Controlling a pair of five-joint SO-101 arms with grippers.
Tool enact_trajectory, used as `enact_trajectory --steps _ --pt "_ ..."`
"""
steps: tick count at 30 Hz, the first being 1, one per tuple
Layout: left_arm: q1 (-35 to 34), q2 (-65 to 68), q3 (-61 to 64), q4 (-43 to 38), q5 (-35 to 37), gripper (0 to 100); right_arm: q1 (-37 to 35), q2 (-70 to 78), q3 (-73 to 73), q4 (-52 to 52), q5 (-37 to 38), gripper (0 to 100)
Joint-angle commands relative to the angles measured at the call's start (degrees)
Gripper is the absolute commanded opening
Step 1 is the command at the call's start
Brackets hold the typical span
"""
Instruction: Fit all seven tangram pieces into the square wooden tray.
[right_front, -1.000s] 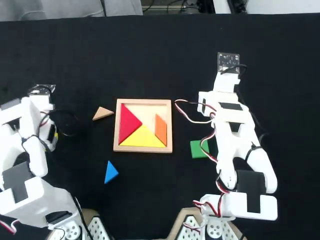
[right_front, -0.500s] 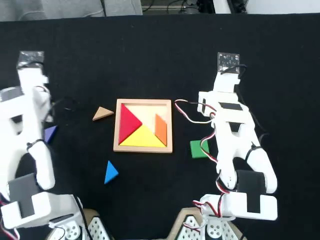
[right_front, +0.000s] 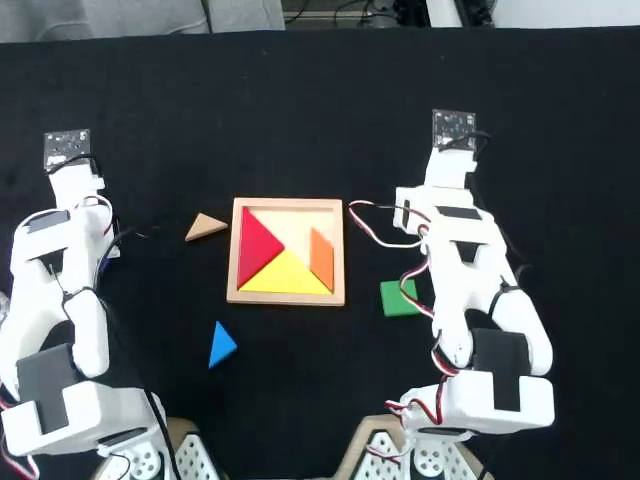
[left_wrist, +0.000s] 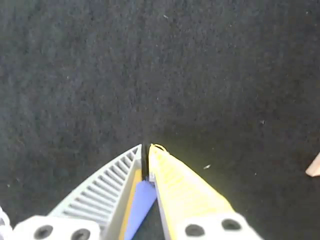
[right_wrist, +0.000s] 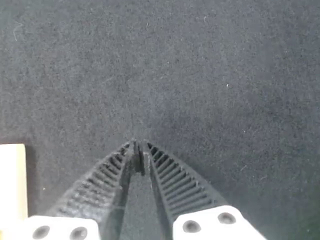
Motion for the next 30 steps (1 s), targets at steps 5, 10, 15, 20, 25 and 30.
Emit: enact_trajectory --steps 5,10,15,20,25,30 --pt "-0.7 -0.4 4.8 -6.2 0.2 4 -0.3 0.0 -3.0 -1.2 0.4 1.1" --pt "2.0 -0.3 3.1 0.8 -9.2 4 -0.4 0.0 -3.0 -1.1 0.4 1.1" --pt "4.4 1.7 1.5 12.4 -17.1 4 -0.4 -0.1 -3.0 -1.1 0.4 1.1" --pt "4.1 1.2 3.1 21.9 -30.6 3 -0.4 -0.2 -3.0 -1.1 0.4 1.1" --pt "-0.7 -4.6 7.4 22.5 -38.8 3 -0.4 -0.4 -3.0 -1.1 0.4 1.1" --pt "-12.2 -19.0 13.2 22.9 -47.5 3 -0.4 -0.4 -3.0 -1.1 0.4 1.1"
